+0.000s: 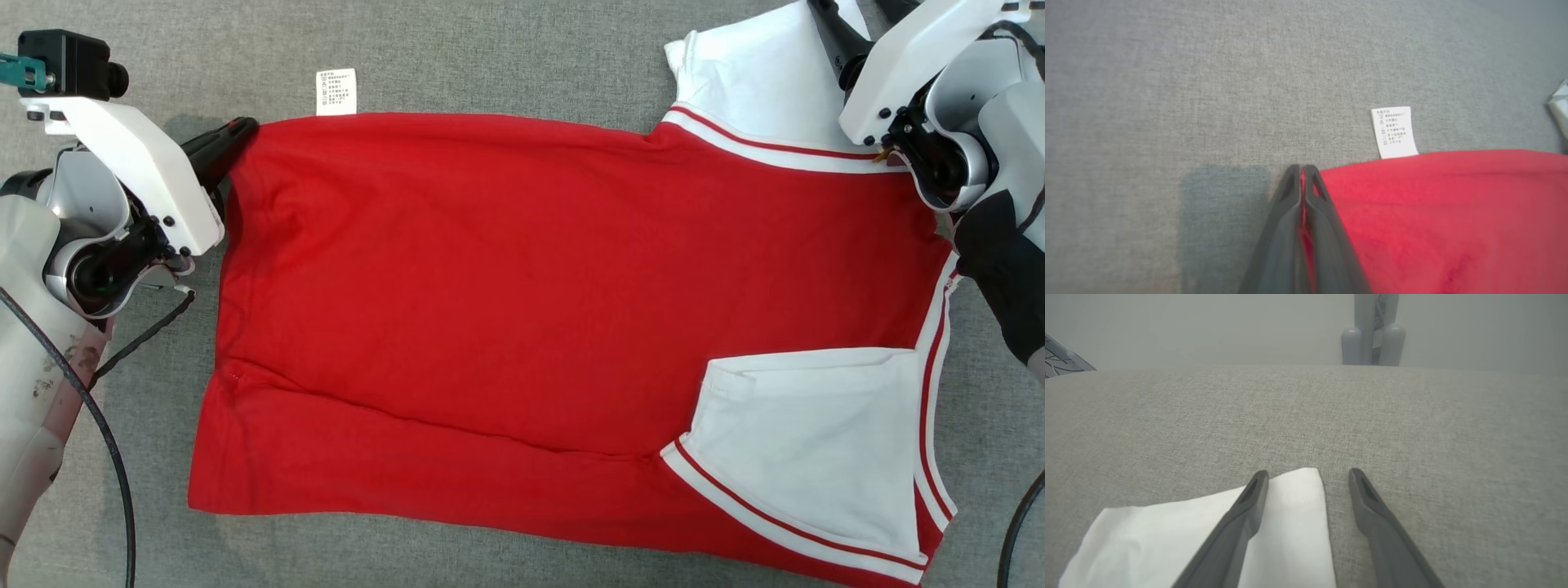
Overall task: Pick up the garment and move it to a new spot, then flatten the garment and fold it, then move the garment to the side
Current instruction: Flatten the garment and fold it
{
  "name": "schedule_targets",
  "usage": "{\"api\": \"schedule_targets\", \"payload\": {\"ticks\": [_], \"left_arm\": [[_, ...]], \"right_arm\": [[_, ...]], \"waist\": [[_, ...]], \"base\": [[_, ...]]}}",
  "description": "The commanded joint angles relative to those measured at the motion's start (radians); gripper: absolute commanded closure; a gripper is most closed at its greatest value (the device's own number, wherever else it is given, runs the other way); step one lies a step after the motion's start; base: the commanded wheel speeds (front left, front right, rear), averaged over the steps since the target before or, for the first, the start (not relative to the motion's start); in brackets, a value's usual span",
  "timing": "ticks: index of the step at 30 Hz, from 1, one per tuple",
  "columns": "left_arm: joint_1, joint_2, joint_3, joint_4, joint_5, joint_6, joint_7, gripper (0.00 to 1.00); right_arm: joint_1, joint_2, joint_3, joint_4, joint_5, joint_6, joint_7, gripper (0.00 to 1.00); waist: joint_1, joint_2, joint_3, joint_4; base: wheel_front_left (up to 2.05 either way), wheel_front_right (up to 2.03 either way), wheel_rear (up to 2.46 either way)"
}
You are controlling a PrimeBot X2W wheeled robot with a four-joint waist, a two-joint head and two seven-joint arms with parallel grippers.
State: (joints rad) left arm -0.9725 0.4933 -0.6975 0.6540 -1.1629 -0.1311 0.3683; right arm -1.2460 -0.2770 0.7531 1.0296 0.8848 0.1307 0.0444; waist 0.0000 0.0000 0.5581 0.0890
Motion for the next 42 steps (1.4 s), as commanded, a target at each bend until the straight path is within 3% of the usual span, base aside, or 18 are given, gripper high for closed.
{"api": "schedule_targets", "payload": {"ticks": [1,3,4,5,7,8,27,42], "left_arm": [[-0.009,0.002,-0.011,0.012,-0.005,0.001,-0.004,1.00],[-0.014,0.003,-0.021,0.016,-0.010,0.001,-0.012,1.00],[-0.016,0.003,-0.027,0.017,-0.016,0.001,-0.015,1.00],[-0.018,0.004,-0.032,0.019,-0.019,0.001,-0.017,1.00],[-0.025,0.004,-0.043,0.022,-0.027,0.001,-0.023,1.00],[-0.028,0.005,-0.048,0.024,-0.029,0.001,-0.027,1.00],[-0.061,0.033,-0.126,0.055,-0.090,0.001,-0.117,1.00],[-0.071,0.023,-0.173,0.090,-0.107,0.001,-0.263,1.00]], "right_arm": [[-0.013,-0.002,0.007,0.009,0.011,0.000,0.009,0.04],[-0.022,-0.001,0.023,0.014,0.020,0.000,0.019,0.09],[-0.026,-0.002,0.029,0.016,0.026,0.000,0.023,0.17],[-0.029,-0.002,0.037,0.017,0.028,0.000,0.027,0.49],[-0.035,-0.004,0.053,0.018,0.036,0.000,0.028,0.97],[-0.036,-0.004,0.060,0.018,0.041,0.000,0.033,1.00],[-0.039,-0.035,0.166,-0.009,0.120,0.000,-0.080,1.00],[-0.005,-0.068,0.231,-0.072,0.210,0.000,-0.165,1.00]], "waist": [[0.0000,0.0000,0.003,0.000],[0.0000,0.0000,0.007,0.000],[0.0000,0.0000,0.008,0.000],[0.0000,0.0000,0.010,0.000],[0.0000,0.0000,0.013,0.000],[0.0000,0.0000,0.015,0.000],[0.0000,0.0000,-0.014,-0.016],[0.0000,0.0000,-0.072,-0.033]], "base": [[0.00,0.00,0.00],[0.00,0.00,0.00],[0.00,0.00,0.00],[0.00,0.00,0.00],[0.00,0.00,0.00],[0.00,0.00,0.00],[0.00,0.00,0.00],[0.00,0.00,0.00]]}}
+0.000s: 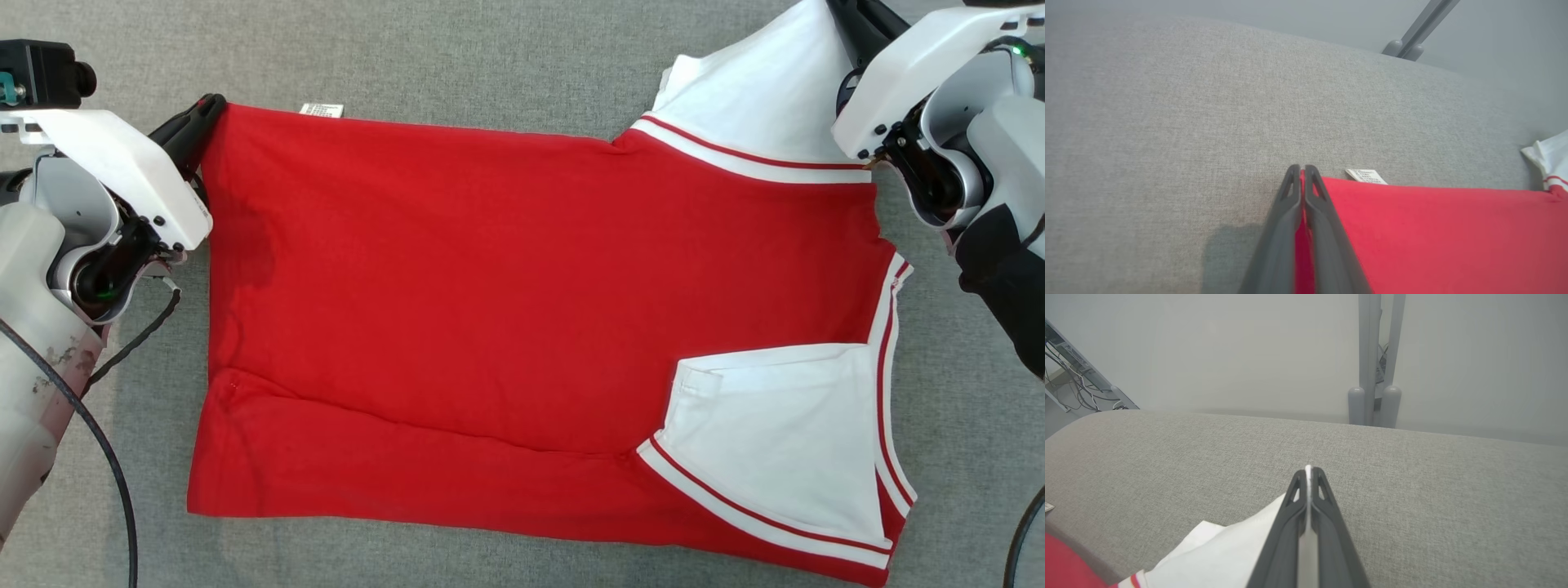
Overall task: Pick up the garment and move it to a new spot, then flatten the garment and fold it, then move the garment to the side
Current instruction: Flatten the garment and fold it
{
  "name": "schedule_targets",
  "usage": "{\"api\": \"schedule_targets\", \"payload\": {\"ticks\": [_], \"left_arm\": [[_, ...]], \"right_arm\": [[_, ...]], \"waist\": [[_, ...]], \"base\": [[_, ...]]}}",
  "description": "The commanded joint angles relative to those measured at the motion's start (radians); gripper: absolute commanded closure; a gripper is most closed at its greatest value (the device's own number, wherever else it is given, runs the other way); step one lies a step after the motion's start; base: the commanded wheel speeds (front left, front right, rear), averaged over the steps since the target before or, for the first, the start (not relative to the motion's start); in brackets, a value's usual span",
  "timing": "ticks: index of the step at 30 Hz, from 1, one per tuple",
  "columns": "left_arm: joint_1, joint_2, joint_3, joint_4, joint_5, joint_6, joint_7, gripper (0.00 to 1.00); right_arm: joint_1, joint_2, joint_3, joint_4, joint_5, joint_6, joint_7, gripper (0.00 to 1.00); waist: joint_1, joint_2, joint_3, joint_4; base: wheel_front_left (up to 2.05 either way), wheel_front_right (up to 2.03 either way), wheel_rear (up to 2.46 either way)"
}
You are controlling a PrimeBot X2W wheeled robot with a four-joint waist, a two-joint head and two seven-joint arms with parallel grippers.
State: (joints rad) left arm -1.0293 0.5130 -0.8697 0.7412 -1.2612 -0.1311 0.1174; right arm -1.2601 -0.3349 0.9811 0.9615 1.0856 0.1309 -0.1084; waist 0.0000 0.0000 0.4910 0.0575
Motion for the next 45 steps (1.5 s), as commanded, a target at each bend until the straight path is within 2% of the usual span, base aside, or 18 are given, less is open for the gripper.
{"api": "schedule_targets", "payload": {"ticks": [1,6,9,13,19,25,33,45], "left_arm": [[-0.013,0.004,-0.004,0.002,-0.011,0.001,-0.023,1.00],[-0.008,0.014,-0.034,-0.015,0.008,0.001,-0.073,1.00],[-0.018,0.037,-0.097,-0.019,0.083,0.001,-0.132,1.00],[-0.001,0.043,-0.139,-0.013,0.105,0.001,-0.194,1.00],[0.023,0.065,-0.210,-0.009,0.125,0.001,-0.241,1.00],[0.031,0.098,-0.320,-0.003,0.212,0.001,-0.287,1.00],[0.074,0.114,-0.390,-0.018,0.292,0.001,-0.293,1.00],[0.214,0.152,-0.409,-0.102,0.495,0.001,-0.215,1.00]], "right_arm": [[0.014,-0.013,0.008,-0.011,0.015,0.000,-0.017,1.00],[0.038,-0.031,0.022,-0.043,0.046,0.000,-0.040,1.00],[0.058,-0.041,0.032,-0.073,0.072,0.000,-0.060,1.00],[0.091,-0.060,0.051,-0.114,0.099,0.000,-0.079,1.00],[0.152,-0.088,0.085,-0.178,0.126,0.000,-0.100,1.00],[0.221,-0.134,0.109,-0.253,0.152,0.000,-0.112,1.00],[0.332,-0.198,0.133,-0.340,0.180,0.000,-0.086,1.00],[0.504,-0.288,0.128,-0.488,0.172,0.000,-0.008,1.00]], "waist": [[0.0000,0.0000,-0.009,-0.002],[0.0000,0.0000,-0.025,-0.006],[0.0000,0.0000,-0.038,-0.009],[0.0000,0.0000,-0.063,-0.016],[0.0000,0.0000,-0.112,-0.023],[0.0000,0.0000,-0.164,-0.031],[0.0000,0.0000,-0.225,-0.031],[0.0000,0.0000,-0.293,-0.031]], "base": [[0.00,0.00,0.00],[0.00,0.00,0.00],[0.00,0.00,0.00],[0.00,0.00,0.00],[0.00,0.00,0.00],[0.00,0.00,0.00],[0.00,0.00,0.00],[0.00,0.00,0.00]]}}
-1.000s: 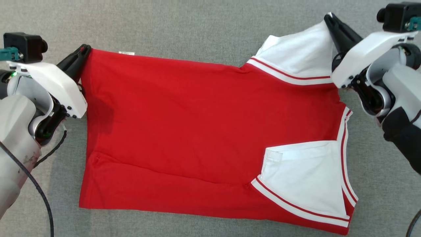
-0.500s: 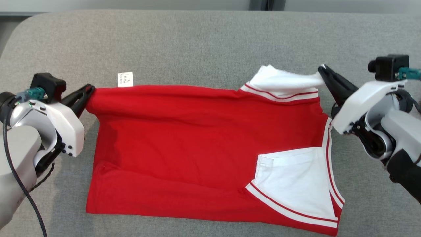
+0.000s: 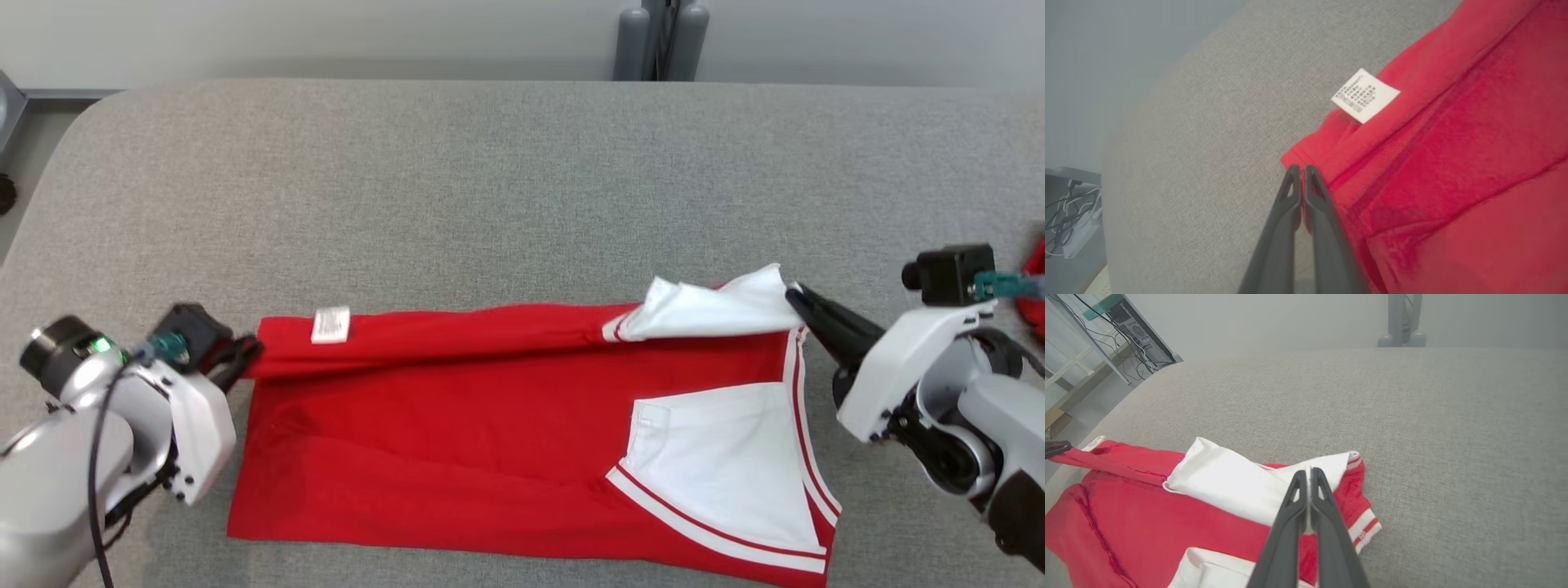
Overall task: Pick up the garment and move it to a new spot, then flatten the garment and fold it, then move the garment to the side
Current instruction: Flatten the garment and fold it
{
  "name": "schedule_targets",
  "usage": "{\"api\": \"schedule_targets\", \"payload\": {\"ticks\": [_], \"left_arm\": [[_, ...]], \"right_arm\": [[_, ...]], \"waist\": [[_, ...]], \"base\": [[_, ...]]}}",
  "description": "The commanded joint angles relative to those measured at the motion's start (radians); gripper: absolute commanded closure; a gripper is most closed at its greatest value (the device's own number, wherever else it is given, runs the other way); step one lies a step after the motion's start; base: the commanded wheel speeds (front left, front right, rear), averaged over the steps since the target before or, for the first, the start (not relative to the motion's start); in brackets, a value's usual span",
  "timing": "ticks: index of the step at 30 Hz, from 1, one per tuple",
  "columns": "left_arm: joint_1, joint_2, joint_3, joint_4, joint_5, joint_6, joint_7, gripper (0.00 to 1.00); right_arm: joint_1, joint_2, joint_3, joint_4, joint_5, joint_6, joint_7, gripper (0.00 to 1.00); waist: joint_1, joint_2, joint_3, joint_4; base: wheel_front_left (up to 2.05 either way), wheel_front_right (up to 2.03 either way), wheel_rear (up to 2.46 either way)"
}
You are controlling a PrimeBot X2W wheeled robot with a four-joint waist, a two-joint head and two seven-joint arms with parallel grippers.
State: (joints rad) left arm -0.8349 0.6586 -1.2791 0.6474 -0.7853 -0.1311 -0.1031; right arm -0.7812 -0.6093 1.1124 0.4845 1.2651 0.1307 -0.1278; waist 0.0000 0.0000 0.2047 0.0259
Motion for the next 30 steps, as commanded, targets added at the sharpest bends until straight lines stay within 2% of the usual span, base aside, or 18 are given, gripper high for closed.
{"api": "schedule_targets", "payload": {"ticks": [1,8,16,27,28,30], "left_arm": [[0.020,0.007,0.000,-0.008,0.020,0.001,0.006,1.00],[0.083,0.025,0.000,-0.041,0.095,0.001,0.042,1.00],[0.128,0.034,0.000,-0.066,0.131,0.001,0.063,1.00],[0.178,0.026,0.000,-0.097,0.155,0.001,0.102,1.00],[0.183,0.026,0.000,-0.098,0.151,0.001,0.107,1.00],[0.188,0.027,0.000,-0.099,0.142,0.001,0.117,1.00]], "right_arm": [[0.025,-0.013,-0.004,-0.011,-0.008,0.000,0.011,1.00],[0.113,-0.048,-0.036,-0.082,-0.028,0.000,0.080,1.00],[0.203,-0.075,-0.096,-0.171,-0.066,0.000,0.184,1.00],[0.327,-0.074,-0.227,-0.249,-0.122,0.000,0.363,1.00],[0.337,-0.072,-0.242,-0.247,-0.132,0.000,0.379,0.00],[0.357,-0.062,-0.278,-0.250,-0.149,0.000,0.409,0.00]], "waist": [[0.0000,0.0000,-0.007,0.001],[0.0000,0.0000,-0.023,0.002],[0.0000,0.0000,-0.036,-0.001],[0.0000,0.0000,-0.043,-0.006],[0.0000,0.0000,-0.043,-0.006],[0.0000,0.0000,-0.041,-0.006]], "base": [[0.00,0.00,0.00],[0.00,0.00,0.00],[0.00,0.00,0.00],[0.00,0.00,0.00],[0.00,0.00,0.00],[0.00,0.00,0.00]]}}
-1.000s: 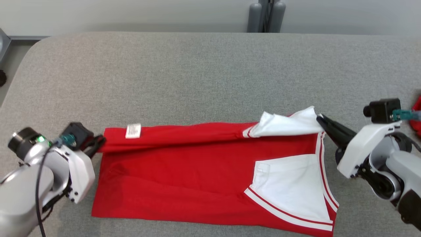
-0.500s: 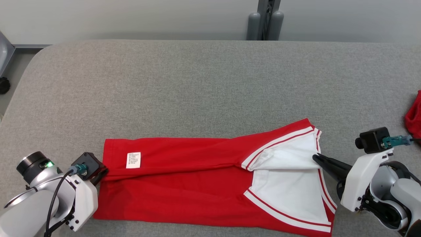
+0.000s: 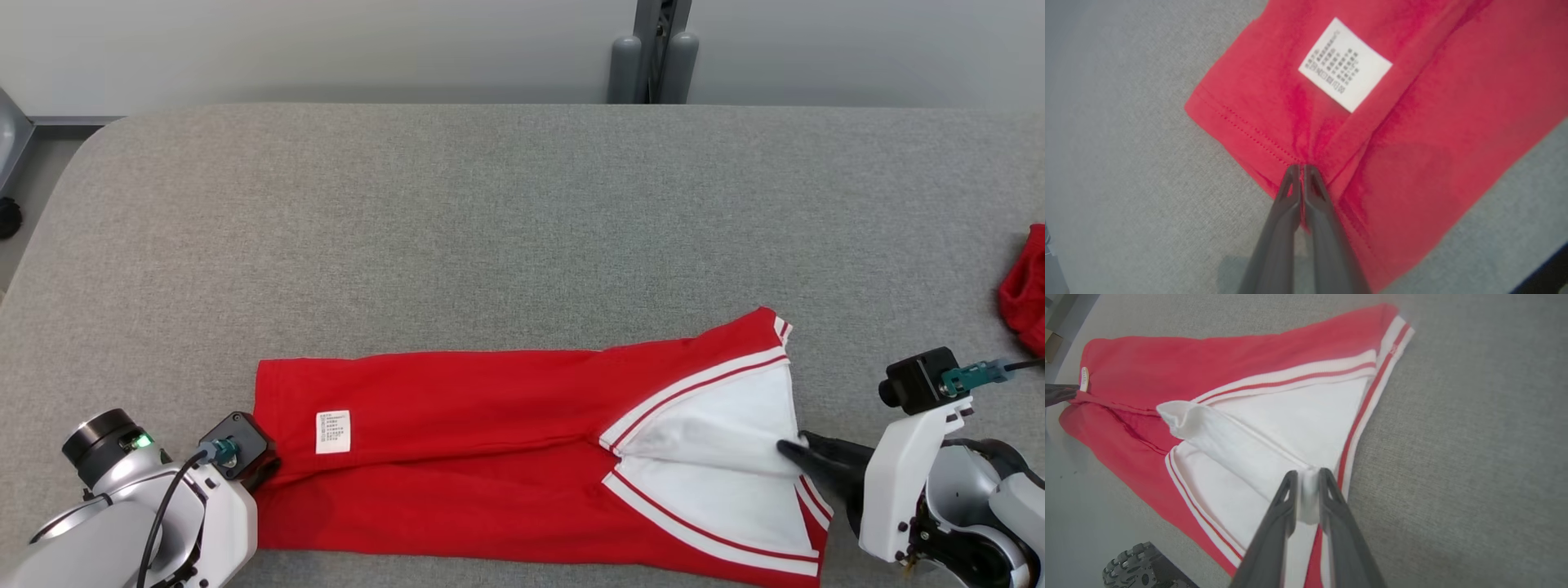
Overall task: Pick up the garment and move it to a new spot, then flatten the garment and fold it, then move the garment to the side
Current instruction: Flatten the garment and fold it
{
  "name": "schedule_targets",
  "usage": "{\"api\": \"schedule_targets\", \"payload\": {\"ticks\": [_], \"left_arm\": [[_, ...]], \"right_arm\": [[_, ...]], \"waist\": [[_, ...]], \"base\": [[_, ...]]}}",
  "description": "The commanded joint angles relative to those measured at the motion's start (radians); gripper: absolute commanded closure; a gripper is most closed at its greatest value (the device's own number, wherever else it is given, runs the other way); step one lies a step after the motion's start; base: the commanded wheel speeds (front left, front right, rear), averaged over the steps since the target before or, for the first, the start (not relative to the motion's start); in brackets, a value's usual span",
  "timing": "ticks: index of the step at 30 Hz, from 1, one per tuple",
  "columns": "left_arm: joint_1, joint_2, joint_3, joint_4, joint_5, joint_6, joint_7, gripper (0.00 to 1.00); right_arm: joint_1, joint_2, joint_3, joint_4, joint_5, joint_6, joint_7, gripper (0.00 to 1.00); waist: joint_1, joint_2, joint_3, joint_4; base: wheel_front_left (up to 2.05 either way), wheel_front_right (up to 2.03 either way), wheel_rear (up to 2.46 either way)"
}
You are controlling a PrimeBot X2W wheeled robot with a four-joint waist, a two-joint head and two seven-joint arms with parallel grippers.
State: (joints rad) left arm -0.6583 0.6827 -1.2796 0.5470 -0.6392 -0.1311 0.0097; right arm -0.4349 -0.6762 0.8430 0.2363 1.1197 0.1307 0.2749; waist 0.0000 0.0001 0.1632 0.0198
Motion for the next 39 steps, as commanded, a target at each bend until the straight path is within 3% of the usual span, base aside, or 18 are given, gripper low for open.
{"api": "schedule_targets", "payload": {"ticks": [1,2,3,4,12,16,22,27,31,36,39], "left_arm": [[0.014,0.004,0.000,0.004,-0.012,0.001,0.008,1.00],[0.017,0.004,0.002,0.010,-0.023,0.001,0.015,0.73],[0.016,0.004,0.007,0.018,-0.029,0.004,0.018,0.03],[0.014,0.001,0.011,0.023,-0.033,0.009,0.017,0.00],[0.000,-0.002,0.033,0.029,-0.061,0.028,0.004,0.00],[-0.021,0.003,0.057,0.024,-0.071,0.051,-0.018,0.00],[-0.032,-0.012,0.153,0.012,-0.116,0.143,-0.133,0.00],[-0.005,-0.036,0.234,0.012,-0.156,0.210,-0.243,0.00],[0.021,-0.062,0.332,-0.023,-0.156,0.275,-0.273,0.00],[0.126,-0.111,0.564,-0.176,-0.053,0.346,-0.275,0.00],[0.205,-0.165,0.714,-0.260,0.027,0.358,-0.275,0.00]], "right_arm": [[0.022,0.009,-0.026,-0.005,-0.011,0.000,0.021,0.00],[0.035,0.013,-0.045,-0.006,-0.018,0.000,0.040,0.00],[0.048,0.018,-0.059,-0.008,-0.023,0.000,0.062,0.00],[0.058,0.023,-0.076,-0.016,-0.033,0.000,0.079,0.00],[0.130,0.065,-0.257,-0.076,-0.132,0.000,0.163,0.00],[0.130,0.097,-0.348,-0.110,-0.199,0.000,0.132,0.00],[0.136,0.201,-0.511,-0.155,-0.315,0.000,0.011,0.00],[0.149,0.273,-0.584,-0.157,-0.399,0.000,-0.108,0.00],[0.166,0.319,-0.622,-0.136,-0.462,0.000,-0.212,0.00],[0.188,0.365,-0.655,-0.100,-0.514,0.000,-0.325,0.00],[0.204,0.389,-0.669,-0.064,-0.547,0.000,-0.389,0.00]], "waist": [[0.0000,-0.0001,0.002,0.001],[0.0000,-0.0001,0.002,0.001],[0.0000,-0.0001,0.002,0.002],[0.0000,-0.0001,0.002,0.002],[0.0000,-0.0001,-0.002,0.007],[0.0000,-0.0001,-0.005,0.007],[0.0000,-0.0001,-0.018,0.008],[0.0000,-0.0001,-0.028,0.007],[0.0000,-0.0001,-0.035,0.007],[0.0000,-0.0001,-0.036,0.010],[0.0000,-0.0001,-0.038,0.011]], "base": [[0.00,0.00,0.00],[0.00,0.00,0.00],[0.00,0.00,0.00],[0.00,0.00,0.00],[0.00,0.00,0.00],[0.00,0.00,0.00],[0.00,0.00,0.00],[0.00,0.00,0.00],[0.00,0.00,0.00],[0.00,0.00,0.00],[0.00,0.00,0.00]]}}
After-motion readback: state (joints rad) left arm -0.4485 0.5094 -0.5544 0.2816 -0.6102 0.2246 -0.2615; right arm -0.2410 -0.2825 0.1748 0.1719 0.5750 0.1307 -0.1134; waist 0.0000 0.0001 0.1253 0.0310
